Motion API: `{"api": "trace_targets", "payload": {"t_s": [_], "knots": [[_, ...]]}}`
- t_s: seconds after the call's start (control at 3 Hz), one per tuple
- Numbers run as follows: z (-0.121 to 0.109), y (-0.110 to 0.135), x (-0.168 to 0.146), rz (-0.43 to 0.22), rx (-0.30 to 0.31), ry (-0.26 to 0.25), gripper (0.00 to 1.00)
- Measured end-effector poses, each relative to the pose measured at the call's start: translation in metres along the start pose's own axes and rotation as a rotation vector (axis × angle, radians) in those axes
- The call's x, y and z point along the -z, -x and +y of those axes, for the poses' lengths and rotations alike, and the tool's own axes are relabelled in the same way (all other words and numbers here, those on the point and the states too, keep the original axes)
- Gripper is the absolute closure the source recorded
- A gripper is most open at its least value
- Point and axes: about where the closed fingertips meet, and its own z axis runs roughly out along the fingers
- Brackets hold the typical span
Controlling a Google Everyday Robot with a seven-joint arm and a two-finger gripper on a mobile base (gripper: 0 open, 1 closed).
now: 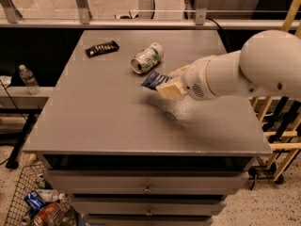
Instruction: Move rxbar blueberry near 7up can
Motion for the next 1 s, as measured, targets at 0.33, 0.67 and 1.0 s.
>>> {"api": "trace_targets", "payload": {"t_s": [0.33, 0.67, 1.0], "knots": [[-0.003, 0.0, -0.002, -0.005, -0.007, -0.004, 1.0], [-0.021, -0.003, -0.008, -0.022, -0.044, -0.035, 1.0], [-0.047, -0.005, -0.019, -0.04, -0.078, -0.075, 1.0]]}}
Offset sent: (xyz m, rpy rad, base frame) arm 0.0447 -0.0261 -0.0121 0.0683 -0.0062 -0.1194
